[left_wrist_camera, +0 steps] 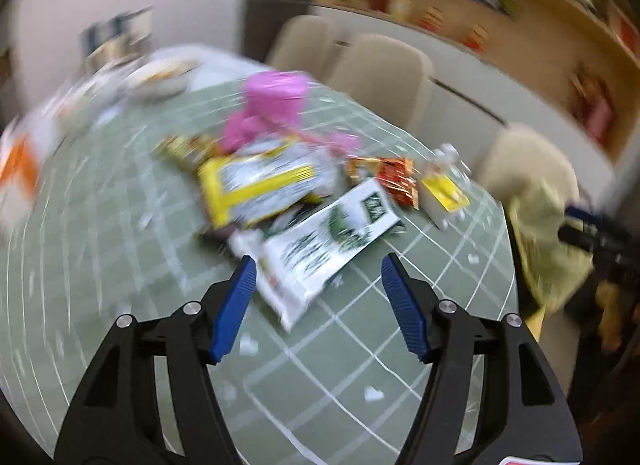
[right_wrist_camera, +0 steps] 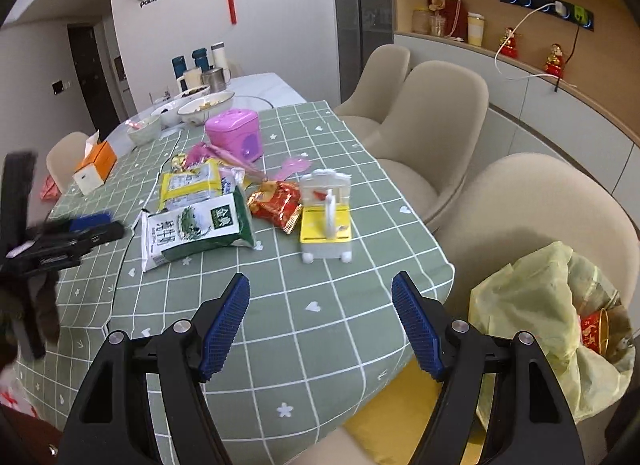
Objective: Collect trash
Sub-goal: 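Return both tools to the table and grasp the white milk pouch with the left gripper, then grasp the yellow-and-white snack wrapper with the right gripper while the left holds the milk pouch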
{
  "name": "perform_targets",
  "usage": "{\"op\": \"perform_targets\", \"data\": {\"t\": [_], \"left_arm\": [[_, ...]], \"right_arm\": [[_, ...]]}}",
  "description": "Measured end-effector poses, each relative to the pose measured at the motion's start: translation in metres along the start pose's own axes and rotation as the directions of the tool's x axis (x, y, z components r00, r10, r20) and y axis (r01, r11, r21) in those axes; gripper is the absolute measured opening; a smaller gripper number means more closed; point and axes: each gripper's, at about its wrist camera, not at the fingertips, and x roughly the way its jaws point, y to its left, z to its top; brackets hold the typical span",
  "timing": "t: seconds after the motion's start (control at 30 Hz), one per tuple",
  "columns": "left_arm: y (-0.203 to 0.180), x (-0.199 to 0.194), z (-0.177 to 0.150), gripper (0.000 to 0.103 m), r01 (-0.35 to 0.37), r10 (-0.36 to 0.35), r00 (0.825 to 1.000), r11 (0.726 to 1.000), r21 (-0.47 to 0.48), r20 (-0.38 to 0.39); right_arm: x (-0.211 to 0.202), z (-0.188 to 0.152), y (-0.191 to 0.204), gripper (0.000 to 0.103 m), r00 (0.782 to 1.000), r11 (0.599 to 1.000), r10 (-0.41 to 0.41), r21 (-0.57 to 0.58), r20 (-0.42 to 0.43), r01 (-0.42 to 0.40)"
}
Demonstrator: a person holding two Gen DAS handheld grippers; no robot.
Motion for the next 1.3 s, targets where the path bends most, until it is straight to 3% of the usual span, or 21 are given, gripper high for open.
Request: {"op": "perform_targets", "data": {"t": [0.2,0.33,0.4,0.47,0.5,0.57,0.67,0.77,0.83,0.9,1.03,1.2,1.3], "left_arm": [[-0.018,0.064,0.034,0.062,0.030,-0.004,0.995,0.963,0.268,-0.098],[-0.030,0.093,0.036,0.062,0.103,-0.021,0.973,0.932,0.348,-0.232],[-0.040,0.097,0.029,0.062,0.095,0.009,0.968,0.911,0.400,-0.250],[-0.046,0.101,0.021,0.062,0.080,0.036,0.962,0.910,0.407,-0.270],[-0.047,0.105,0.017,0.062,0.064,0.055,0.957,0.917,0.394,-0.283],[-0.046,0.107,0.013,0.052,0.046,0.060,0.955,0.937,0.346,-0.289],[-0.031,0.091,0.016,0.050,0.060,-0.018,0.962,0.987,0.148,-0.272],[-0.016,0.050,0.012,0.050,0.059,-0.064,0.979,0.998,-0.035,-0.192],[-0.003,0.021,0.002,0.050,0.022,-0.042,0.988,0.991,-0.135,-0.146],[0.013,-0.001,-0.012,0.050,-0.055,0.028,0.991,0.975,-0.215,-0.129],[0.048,-0.024,-0.044,0.050,-0.217,0.178,0.973,0.921,-0.324,-0.148],[0.096,-0.021,-0.070,0.050,-0.240,0.161,0.964,0.872,-0.426,-0.213],[0.106,-0.022,-0.078,0.053,-0.236,0.146,0.964,0.857,-0.459,-0.222]], "right_arm": [[-0.004,-0.010,-0.011,0.070,0.998,0.998,-0.059,0.027,-0.028,0.060],[-0.007,-0.019,-0.024,0.070,0.996,0.994,-0.072,0.074,-0.053,0.076],[-0.009,-0.024,-0.026,0.070,0.994,0.992,-0.090,0.080,-0.054,0.095],[-0.009,-0.027,-0.030,0.070,0.994,0.991,-0.087,0.101,-0.062,0.093],[-0.007,-0.028,-0.031,0.070,0.994,0.990,-0.085,0.107,-0.065,0.092],[-0.004,-0.027,-0.031,0.070,0.995,0.991,-0.077,0.109,-0.067,0.084],[-0.002,-0.022,-0.026,0.070,0.996,0.994,-0.066,0.085,-0.053,0.071],[0.006,-0.014,-0.014,0.070,0.998,0.998,-0.042,0.044,-0.047,0.044],[0.014,-0.010,-0.006,0.070,0.998,1.000,-0.017,0.024,-0.054,0.018],[0.028,-0.003,0.012,0.070,0.997,0.999,0.033,-0.016,-0.068,-0.034],[0.054,0.013,0.054,0.070,0.990,0.987,0.110,-0.105,-0.090,-0.120],[0.103,0.055,0.121,0.070,0.978,0.938,0.186,-0.279,-0.094,-0.206],[0.136,0.085,0.153,0.070,0.972,0.906,0.220,-0.352,-0.081,-0.234]]}}
